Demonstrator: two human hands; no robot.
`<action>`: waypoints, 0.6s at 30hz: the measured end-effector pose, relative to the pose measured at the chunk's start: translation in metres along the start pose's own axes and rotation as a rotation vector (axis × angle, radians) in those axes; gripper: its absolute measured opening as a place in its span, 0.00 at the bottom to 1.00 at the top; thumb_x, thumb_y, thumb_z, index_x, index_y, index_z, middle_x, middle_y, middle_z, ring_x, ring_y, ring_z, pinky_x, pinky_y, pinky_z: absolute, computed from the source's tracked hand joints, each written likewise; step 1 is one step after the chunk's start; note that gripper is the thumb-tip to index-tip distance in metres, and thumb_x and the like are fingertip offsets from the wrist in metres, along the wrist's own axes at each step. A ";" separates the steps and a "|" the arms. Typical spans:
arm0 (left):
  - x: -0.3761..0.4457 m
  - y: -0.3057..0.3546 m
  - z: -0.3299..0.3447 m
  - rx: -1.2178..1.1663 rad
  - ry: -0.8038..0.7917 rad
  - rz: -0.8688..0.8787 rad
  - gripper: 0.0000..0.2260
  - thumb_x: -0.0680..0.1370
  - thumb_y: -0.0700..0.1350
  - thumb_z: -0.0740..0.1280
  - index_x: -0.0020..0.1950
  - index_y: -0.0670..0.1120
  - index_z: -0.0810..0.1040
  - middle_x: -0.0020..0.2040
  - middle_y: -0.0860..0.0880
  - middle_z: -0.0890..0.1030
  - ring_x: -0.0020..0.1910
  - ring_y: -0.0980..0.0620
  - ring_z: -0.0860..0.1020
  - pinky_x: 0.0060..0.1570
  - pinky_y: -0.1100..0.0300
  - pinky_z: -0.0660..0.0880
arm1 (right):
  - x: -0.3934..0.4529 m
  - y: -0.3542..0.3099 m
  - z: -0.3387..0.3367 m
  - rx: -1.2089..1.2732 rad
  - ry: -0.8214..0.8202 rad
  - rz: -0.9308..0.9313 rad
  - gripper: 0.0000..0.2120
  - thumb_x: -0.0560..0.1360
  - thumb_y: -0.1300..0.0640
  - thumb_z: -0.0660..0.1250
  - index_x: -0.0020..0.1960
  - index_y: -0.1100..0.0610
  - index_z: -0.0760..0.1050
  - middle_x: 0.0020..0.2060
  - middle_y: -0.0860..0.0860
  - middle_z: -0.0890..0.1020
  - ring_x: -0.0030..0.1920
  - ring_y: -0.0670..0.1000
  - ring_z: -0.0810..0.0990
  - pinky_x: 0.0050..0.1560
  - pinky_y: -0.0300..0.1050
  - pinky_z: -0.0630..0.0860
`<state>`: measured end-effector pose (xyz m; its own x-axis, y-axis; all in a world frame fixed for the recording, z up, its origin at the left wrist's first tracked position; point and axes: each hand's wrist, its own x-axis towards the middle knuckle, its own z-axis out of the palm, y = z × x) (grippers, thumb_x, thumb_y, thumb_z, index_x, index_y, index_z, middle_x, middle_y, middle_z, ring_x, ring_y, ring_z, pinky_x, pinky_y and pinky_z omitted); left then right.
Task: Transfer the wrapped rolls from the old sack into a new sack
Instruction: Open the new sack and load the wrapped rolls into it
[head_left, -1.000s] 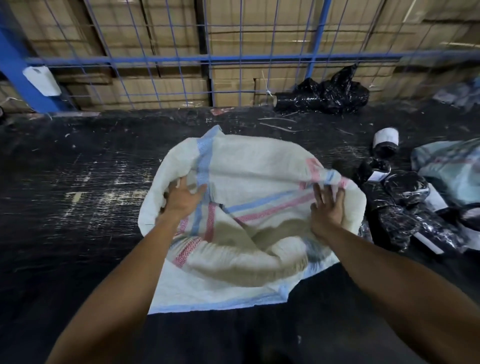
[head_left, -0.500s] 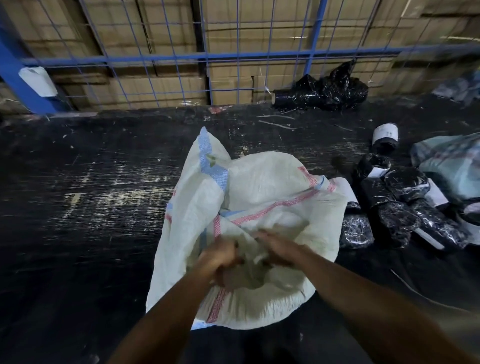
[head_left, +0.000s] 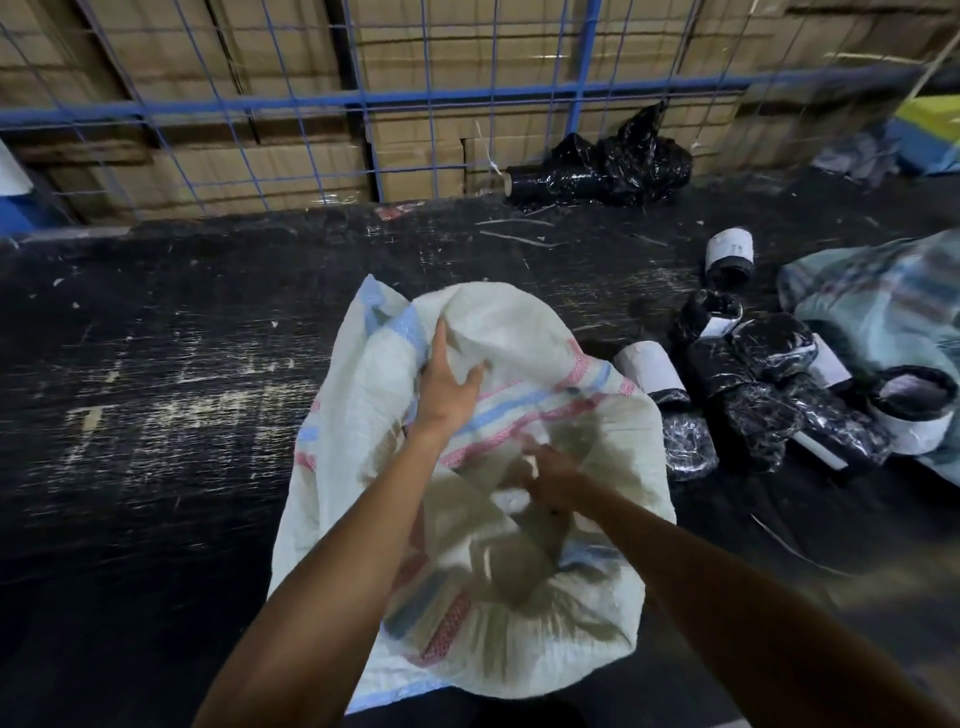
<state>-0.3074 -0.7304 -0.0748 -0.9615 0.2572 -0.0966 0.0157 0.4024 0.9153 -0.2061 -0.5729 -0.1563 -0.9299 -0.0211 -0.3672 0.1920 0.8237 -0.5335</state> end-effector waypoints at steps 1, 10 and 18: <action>-0.010 -0.015 0.006 0.036 -0.032 -0.022 0.37 0.79 0.53 0.67 0.79 0.63 0.45 0.78 0.51 0.61 0.72 0.52 0.64 0.72 0.56 0.60 | 0.000 -0.007 -0.011 0.118 0.135 0.077 0.34 0.80 0.52 0.65 0.80 0.48 0.52 0.68 0.54 0.72 0.60 0.59 0.78 0.59 0.51 0.76; -0.039 -0.066 -0.016 0.394 -0.137 -0.327 0.30 0.80 0.59 0.62 0.79 0.53 0.56 0.76 0.47 0.65 0.74 0.44 0.65 0.72 0.53 0.61 | 0.017 -0.001 -0.051 0.407 0.297 0.411 0.32 0.80 0.47 0.63 0.79 0.50 0.53 0.74 0.58 0.66 0.73 0.63 0.66 0.71 0.58 0.67; -0.050 0.037 0.090 0.203 -0.204 0.094 0.05 0.79 0.46 0.68 0.48 0.48 0.84 0.41 0.51 0.84 0.38 0.54 0.80 0.42 0.61 0.75 | -0.017 0.040 -0.129 0.322 0.436 0.031 0.07 0.75 0.56 0.65 0.41 0.47 0.81 0.46 0.45 0.86 0.37 0.48 0.84 0.47 0.49 0.81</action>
<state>-0.2342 -0.6498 -0.0713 -0.8787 0.4644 -0.1101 0.1764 0.5304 0.8292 -0.2228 -0.4669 -0.0727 -0.9532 0.2937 -0.0724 0.2437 0.6039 -0.7589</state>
